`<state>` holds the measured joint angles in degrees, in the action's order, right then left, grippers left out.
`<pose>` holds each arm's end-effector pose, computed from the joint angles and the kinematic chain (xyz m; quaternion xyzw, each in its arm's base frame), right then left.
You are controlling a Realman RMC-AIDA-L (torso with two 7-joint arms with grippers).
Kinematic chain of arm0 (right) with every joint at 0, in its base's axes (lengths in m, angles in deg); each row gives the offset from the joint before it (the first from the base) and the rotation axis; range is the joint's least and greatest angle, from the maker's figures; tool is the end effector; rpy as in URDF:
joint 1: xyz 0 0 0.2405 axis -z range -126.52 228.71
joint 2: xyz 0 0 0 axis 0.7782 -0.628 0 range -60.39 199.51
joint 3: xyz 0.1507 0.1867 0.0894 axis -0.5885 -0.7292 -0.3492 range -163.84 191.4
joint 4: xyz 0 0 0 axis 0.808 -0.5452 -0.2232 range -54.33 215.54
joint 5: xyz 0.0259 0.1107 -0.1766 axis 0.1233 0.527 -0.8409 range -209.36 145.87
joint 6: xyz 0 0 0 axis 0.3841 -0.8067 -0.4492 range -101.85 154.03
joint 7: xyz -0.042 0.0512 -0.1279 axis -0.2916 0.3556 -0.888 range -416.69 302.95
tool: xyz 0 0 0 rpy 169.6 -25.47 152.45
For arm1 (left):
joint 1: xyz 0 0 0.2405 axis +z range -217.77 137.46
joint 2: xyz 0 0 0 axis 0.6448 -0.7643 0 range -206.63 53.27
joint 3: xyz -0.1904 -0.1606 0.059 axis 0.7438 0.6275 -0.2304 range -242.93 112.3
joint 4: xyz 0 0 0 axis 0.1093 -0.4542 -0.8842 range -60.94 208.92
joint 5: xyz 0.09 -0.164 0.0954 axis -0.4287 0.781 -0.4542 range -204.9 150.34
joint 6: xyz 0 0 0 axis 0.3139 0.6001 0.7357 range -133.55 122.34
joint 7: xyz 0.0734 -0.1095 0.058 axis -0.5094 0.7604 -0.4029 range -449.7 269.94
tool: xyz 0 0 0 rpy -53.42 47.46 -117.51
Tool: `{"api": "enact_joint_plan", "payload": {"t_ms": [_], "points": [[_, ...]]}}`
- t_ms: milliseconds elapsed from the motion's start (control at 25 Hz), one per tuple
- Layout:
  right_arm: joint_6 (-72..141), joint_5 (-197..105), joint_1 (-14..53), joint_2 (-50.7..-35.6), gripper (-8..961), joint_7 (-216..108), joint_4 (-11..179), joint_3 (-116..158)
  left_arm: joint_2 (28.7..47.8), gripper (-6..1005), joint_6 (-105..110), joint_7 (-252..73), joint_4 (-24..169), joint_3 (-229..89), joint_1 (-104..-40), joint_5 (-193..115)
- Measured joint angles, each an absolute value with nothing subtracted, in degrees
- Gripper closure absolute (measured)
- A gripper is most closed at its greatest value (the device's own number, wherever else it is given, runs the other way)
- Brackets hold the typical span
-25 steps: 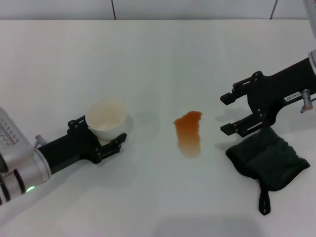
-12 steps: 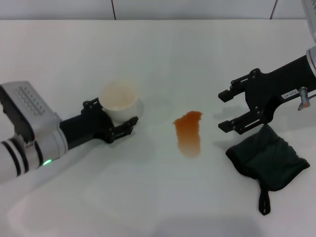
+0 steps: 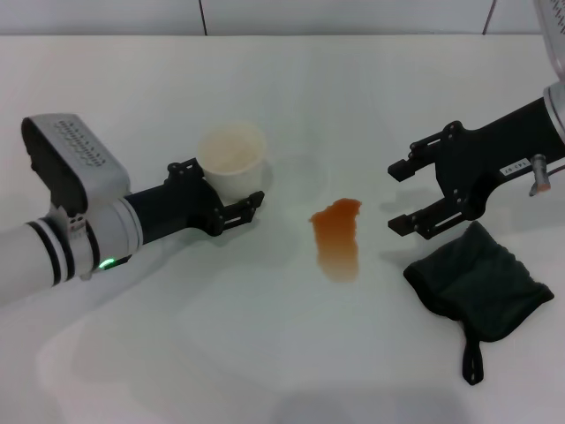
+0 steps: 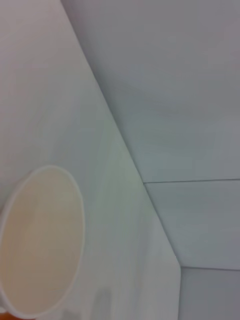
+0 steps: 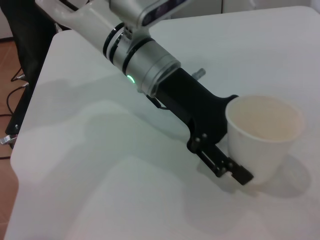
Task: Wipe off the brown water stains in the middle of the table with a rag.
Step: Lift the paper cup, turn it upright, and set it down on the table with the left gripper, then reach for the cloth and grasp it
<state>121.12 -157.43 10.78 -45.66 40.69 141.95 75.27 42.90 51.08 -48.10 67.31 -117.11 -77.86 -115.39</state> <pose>0.1683 0.3691 0.0246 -0.9978 0.0491 0.0077 0.0432 -0.2819 0.3493 -0.0894 -0.9315 -0.1646 -0.1677 0.2778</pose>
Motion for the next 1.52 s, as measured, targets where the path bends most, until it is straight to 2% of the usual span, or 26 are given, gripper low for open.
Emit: {"api": "enact_joint_plan", "payload": {"t_ms": [480,600,720,1120,1240,1520], "points": [[121.1,-157.3,11.2,-45.66,188,40.5,142.0,75.3,42.85,252,51.8,-45.8,67.1,-118.7,-77.8,-115.4],[121.2,-157.3,11.3,-45.66,188,40.3,142.0,75.3,42.84,105,51.9,-45.8,67.0,-118.7,-77.6,-115.4],[121.2,-157.3,11.3,-45.66,188,40.3,142.0,75.3,42.84,106,52.0,-46.6,66.7,-118.5,-76.5,-114.9],[121.1,-157.3,11.3,-45.66,187,40.7,142.0,74.8,42.58,108,59.7,-47.6,60.8,-118.2,-67.2,-111.8],[121.2,-157.0,11.5,-45.59,187,41.2,142.5,74.6,42.37,109,65.5,-47.1,56.7,-118.2,-62.2,-111.6],[121.9,-157.6,14.8,-45.24,188,45.5,147.7,74.4,41.69,110,74.4,-34.9,43.6,-118.5,-56.9,-118.5]]}}
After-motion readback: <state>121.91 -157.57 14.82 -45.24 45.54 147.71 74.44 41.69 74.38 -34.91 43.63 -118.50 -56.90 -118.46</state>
